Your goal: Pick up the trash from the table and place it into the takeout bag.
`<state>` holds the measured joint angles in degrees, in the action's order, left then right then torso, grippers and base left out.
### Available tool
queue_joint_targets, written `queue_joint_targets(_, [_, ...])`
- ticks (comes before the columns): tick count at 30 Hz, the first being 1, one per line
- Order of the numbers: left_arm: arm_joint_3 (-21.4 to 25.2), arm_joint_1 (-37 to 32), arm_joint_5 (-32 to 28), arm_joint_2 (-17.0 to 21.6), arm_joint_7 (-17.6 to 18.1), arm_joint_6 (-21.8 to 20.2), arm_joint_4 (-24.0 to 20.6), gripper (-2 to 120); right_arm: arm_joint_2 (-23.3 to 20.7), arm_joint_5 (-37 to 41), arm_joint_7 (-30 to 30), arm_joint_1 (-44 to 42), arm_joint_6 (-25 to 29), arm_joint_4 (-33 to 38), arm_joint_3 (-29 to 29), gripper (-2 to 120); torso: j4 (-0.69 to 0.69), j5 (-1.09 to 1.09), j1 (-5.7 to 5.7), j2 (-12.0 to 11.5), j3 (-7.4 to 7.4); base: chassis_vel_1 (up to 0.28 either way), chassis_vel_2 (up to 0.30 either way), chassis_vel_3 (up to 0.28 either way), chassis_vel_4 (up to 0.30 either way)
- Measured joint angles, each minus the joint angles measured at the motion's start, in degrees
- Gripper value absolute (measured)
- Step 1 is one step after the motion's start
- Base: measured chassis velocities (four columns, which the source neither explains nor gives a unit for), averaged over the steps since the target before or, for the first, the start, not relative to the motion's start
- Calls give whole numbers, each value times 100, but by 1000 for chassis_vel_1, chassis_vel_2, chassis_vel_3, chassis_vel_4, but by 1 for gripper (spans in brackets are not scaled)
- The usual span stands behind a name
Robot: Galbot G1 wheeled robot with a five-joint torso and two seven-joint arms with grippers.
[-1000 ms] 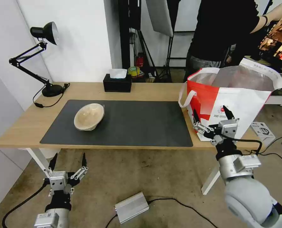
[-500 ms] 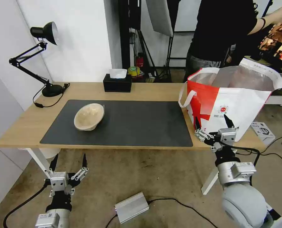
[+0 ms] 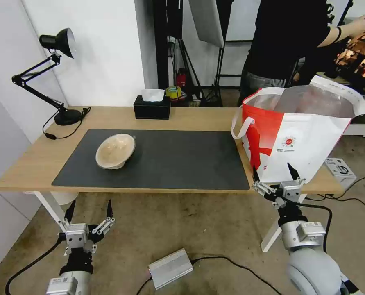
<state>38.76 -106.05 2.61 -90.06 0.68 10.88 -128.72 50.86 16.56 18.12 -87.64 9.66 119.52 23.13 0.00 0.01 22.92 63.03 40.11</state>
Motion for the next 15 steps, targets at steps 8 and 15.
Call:
queue_joint_targets(8, [19, 6, -19, 16, -1, 7, 1, 100, 0, -46, -1157, -122, 89, -171, 167, 100, 0, 0, 0, 0, 0, 0, 0, 0, 0])
queue_joint_targets(15, [13, 12, -30, 9, 1, 12, -13, 100, -39, -25, -1829, -70, 80, -225, 277, 100, 0, -1, 0, -1, 0, 0, 0, 0, 0])
